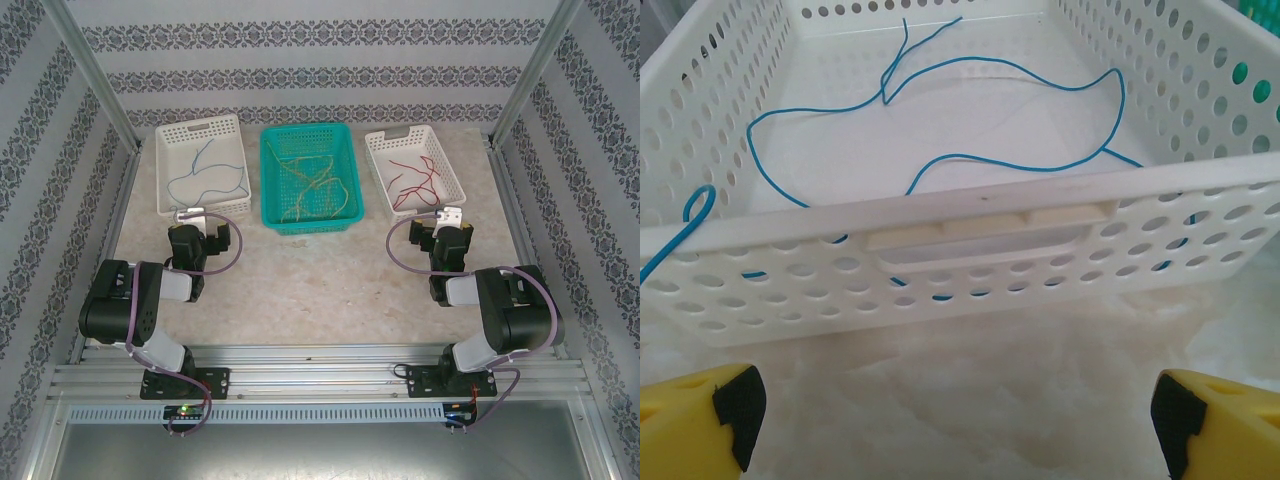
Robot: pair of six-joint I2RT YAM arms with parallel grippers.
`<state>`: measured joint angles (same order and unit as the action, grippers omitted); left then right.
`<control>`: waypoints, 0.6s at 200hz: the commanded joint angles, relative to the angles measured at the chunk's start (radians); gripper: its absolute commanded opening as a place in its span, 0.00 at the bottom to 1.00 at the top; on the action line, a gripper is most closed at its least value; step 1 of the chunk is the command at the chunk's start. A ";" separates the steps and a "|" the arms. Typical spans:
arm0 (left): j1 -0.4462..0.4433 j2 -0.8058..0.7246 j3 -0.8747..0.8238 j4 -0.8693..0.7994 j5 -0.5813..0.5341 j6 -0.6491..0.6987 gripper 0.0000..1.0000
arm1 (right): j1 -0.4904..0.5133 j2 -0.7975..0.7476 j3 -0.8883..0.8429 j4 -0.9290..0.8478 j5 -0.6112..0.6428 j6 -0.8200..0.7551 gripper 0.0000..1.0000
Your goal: Untangle the cables
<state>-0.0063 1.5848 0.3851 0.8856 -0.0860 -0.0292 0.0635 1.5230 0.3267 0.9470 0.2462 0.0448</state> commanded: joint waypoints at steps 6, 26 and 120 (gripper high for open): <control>-0.005 0.000 -0.008 0.068 -0.002 0.014 1.00 | 0.000 -0.010 0.011 0.007 0.001 -0.006 0.98; -0.006 0.000 -0.005 0.062 0.005 0.017 1.00 | 0.002 -0.009 0.011 0.007 0.001 -0.005 0.98; -0.001 -0.001 0.001 0.050 0.027 0.017 1.00 | 0.001 -0.009 0.011 0.006 -0.002 -0.004 0.98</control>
<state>-0.0063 1.5848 0.3851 0.9058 -0.0788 -0.0254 0.0631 1.5230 0.3267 0.9463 0.2459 0.0452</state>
